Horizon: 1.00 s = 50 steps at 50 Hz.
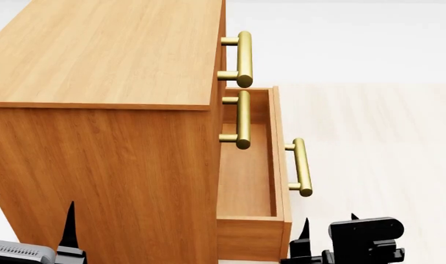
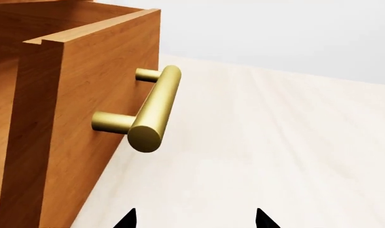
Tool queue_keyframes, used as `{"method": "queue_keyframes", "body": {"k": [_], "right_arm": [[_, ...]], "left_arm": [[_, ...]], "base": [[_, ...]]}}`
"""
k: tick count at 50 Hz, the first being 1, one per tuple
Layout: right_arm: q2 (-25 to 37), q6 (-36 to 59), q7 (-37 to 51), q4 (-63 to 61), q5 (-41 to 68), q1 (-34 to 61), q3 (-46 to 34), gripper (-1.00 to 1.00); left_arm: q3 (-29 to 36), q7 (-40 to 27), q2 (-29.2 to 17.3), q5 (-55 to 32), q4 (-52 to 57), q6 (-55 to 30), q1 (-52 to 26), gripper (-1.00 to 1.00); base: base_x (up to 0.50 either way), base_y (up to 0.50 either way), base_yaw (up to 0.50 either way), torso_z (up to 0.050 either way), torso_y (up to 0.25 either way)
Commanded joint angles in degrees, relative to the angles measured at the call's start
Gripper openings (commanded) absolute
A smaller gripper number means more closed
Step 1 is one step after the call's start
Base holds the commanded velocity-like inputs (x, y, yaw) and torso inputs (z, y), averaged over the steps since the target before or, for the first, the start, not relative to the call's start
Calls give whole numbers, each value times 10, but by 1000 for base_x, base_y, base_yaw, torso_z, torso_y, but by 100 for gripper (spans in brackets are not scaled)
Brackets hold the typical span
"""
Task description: Close the bottom drawer of the cabinet.
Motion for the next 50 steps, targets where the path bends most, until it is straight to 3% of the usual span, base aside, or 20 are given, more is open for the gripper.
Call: {"method": "queue_keyframes", "body": {"k": [1, 25, 50], "right_arm": [[-23, -5, -9, 11, -11, -2, -68, 100], [-48, -16, -27, 11, -10, 5, -109, 100], [-49, -6, -136, -28, -8, 18, -143, 100]], "left_arm": [[1, -2, -3, -3, 1, 2, 3, 100], [2, -11, -7, -7, 2, 5, 4, 100], [10, -17, -11, -6, 3, 1, 3, 100]], "base": [[0, 0, 0, 0, 0], [0, 0, 0, 0, 0], [0, 0, 0, 0, 0]]}}
